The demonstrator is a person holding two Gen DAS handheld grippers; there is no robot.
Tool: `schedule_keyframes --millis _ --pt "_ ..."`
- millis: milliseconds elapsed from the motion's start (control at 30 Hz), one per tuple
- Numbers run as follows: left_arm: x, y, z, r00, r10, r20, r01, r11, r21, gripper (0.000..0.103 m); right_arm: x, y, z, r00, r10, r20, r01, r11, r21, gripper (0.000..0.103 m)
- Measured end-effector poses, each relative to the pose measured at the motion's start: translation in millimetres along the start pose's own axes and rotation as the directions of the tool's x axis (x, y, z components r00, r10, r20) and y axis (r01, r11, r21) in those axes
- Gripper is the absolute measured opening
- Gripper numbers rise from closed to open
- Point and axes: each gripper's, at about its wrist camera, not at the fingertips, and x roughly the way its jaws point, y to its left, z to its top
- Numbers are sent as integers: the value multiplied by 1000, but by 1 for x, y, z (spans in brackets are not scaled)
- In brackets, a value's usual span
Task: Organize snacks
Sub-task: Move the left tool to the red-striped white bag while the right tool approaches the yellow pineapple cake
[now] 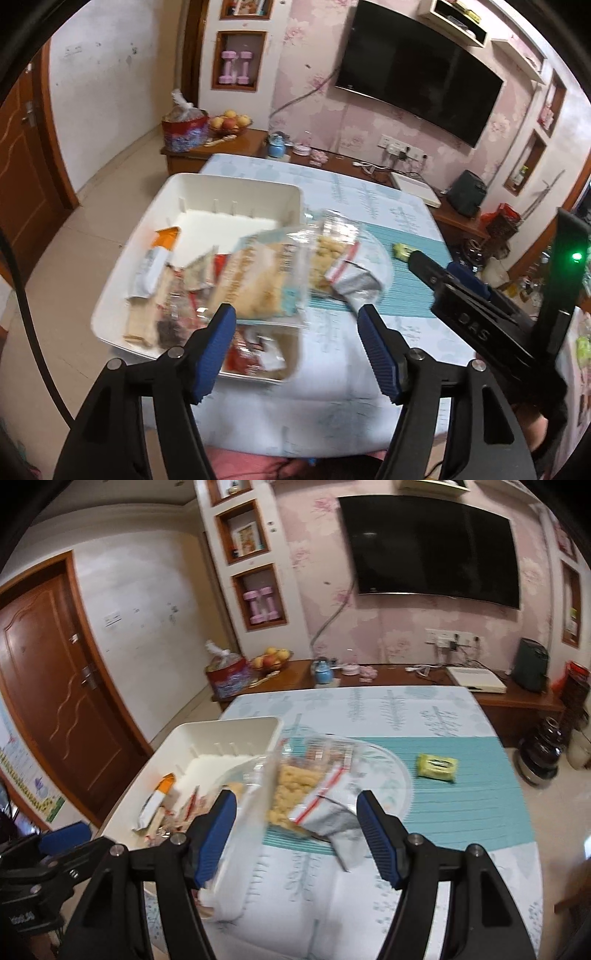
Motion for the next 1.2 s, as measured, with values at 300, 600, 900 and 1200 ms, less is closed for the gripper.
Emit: schedule_keyframes --millis 300,600,900,1200 --pt "22 -58 -5 998 -36 -58 38 999 35 70 -12 -58 -1 997 -76 -28 79 988 133 80" --pt "60 -91 2 993 -62 -105 60 998 -17 71 -15 -126 16 991 -103 -83 124 943 310 80" --pt "122 -109 13 990 -42 -132 28 994 -106 78 23 -164 42 985 -106 -137 148 923 354 80" --pt "203 -106 13 984 -28 -176 -4 984 -180 78 115 -202 48 951 -54 -304 180 897 404 80"
